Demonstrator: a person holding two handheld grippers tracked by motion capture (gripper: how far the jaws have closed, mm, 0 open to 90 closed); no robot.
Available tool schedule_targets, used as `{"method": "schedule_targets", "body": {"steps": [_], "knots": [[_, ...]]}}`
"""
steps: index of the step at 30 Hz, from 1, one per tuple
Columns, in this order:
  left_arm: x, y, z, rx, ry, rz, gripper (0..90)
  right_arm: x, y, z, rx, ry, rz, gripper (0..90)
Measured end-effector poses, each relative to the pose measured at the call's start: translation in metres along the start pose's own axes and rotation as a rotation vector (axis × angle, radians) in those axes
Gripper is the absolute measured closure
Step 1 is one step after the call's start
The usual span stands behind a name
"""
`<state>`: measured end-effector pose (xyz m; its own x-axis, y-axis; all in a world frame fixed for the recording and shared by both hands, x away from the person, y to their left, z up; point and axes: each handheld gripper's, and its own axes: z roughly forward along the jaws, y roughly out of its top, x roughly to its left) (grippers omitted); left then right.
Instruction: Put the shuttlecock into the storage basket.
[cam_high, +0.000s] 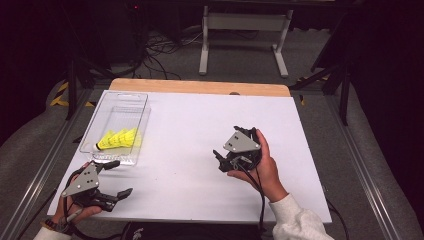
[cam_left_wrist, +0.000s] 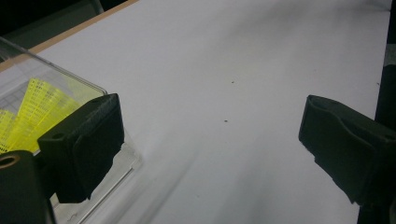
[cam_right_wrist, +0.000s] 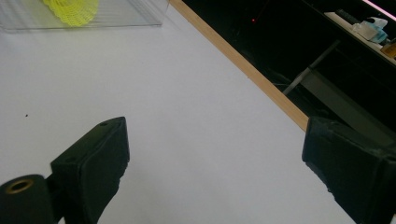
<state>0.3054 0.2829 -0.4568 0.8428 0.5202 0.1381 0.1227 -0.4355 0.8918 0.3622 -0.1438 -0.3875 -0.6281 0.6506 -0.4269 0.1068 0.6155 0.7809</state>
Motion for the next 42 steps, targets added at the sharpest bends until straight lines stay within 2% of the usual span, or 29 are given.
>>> {"method": "schedule_targets", "body": {"steps": [7,15,21,22,25,27,29,34,42], "knots": [[0.001,0.001,0.003,-0.007,0.017,-0.005,5.3,0.0,-0.011,-0.006,0.013,-0.012,-0.007,7.1],[0.002,0.005,0.004,-0.037,0.04,-0.012,3.9,-0.003,-0.026,-0.013,0.001,-0.007,0.003,5.9],[0.003,0.008,0.005,-0.045,0.051,0.01,2.8,-0.004,-0.036,-0.018,-0.001,-0.009,0.013,5.7],[0.003,0.008,0.006,-0.052,0.042,0.0,2.8,-0.004,-0.039,-0.019,-0.006,-0.004,0.016,5.7],[0.003,0.009,0.007,-0.049,0.044,0.013,2.5,-0.004,-0.045,-0.02,-0.002,-0.004,0.022,5.8],[0.004,0.01,0.008,-0.047,0.045,0.019,2.5,-0.004,-0.049,-0.023,-0.022,-0.011,0.022,6.7],[0.004,0.01,0.009,-0.047,0.048,0.015,2.6,-0.004,-0.051,-0.024,-0.024,-0.011,0.025,6.3],[0.003,0.012,0.011,-0.058,0.062,0.034,2.5,-0.007,-0.061,-0.03,-0.034,-0.002,0.041,7.0],[0.004,0.016,0.014,-0.074,0.069,0.039,2.5,-0.007,-0.077,-0.04,-0.051,-0.021,0.064,7.2]]}}
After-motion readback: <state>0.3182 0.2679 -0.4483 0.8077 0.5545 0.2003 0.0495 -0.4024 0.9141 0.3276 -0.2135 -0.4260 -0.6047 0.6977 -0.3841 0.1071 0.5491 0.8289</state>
